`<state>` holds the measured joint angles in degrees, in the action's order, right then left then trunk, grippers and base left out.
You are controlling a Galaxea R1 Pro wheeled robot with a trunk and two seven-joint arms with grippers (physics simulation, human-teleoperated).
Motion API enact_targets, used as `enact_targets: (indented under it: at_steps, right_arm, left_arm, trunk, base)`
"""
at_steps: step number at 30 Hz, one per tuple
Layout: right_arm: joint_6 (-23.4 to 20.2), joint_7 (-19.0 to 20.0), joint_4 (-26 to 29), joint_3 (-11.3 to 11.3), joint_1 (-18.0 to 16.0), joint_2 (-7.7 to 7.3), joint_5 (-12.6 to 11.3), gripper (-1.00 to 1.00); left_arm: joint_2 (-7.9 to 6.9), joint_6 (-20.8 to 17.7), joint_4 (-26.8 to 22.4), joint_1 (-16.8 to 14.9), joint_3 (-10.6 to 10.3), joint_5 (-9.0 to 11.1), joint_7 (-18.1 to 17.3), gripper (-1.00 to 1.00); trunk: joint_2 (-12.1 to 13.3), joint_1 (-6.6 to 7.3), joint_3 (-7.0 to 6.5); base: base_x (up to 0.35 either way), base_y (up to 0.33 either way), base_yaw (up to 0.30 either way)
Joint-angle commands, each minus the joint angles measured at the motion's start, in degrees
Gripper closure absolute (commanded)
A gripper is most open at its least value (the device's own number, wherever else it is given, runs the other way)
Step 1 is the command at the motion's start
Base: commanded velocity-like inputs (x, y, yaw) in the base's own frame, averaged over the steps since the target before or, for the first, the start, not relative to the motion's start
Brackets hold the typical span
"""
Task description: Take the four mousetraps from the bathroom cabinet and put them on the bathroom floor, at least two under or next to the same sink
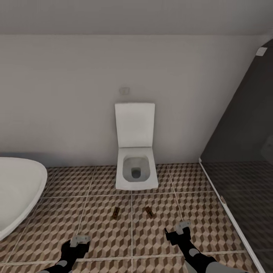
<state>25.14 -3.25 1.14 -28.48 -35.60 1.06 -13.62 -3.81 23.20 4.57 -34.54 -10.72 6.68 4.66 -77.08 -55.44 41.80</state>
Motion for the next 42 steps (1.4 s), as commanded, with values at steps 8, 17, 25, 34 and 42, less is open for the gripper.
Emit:
enact_targets:
  at_steps: [8, 17, 25, 34, 42]
  right_arm:
    - [0.0, 0.03, 0.0, 0.0, 0.0, 0.07, 0.0, -1.0]
    - [0.02, 0.07, 0.0, 0.0, 0.0, 0.09, 0.0, -1.0]
    - [0.02, 0.06, 0.0, 0.0, 0.0, 0.09, 0.0, -1.0]
    - [0.02, 0.05, 0.0, 0.0, 0.0, 0.09, 0.0, -1.0]
    - [0.05, 0.04, 0.0, 0.0, 0.0, 0.01, 0.01, -1.0]
  left_arm:
    - [0.1, 0.0, -0.01, 0.0, 0.0, 0.0, 0.0, -1.0]
    - [0.11, -0.02, 0.0, 0.0, 0.0, 0.0, 0.0, -1.0]
    - [0.12, -0.08, 0.0, 0.06, 0.0, 0.0, 0.0, -1.0]
    - [0.2, -0.09, 0.0, 0.09, 0.0, 0.0, 0.0, -1.0]
    - [0.2, -0.09, 0.0, 0.09, 0.0, 0.0, 0.0, -1.0]
  trunk:
    - [3.23, 1.76, -2.19]
    - [6.84, 3.74, -4.63]
    - [10.04, 5.5, -6.81]
    - [13.65, 7.47, -9.26]
    - [16.86, 9.23, -11.43]
  base:
    - [0.0, 0.0, 0.0]
    - [0.0, 0.0, 0.0]
    - [0.0, 0.0, 0.0]
    - [0.0, 0.0, 0.0]
    - [0.0, 0.0, 0.0]
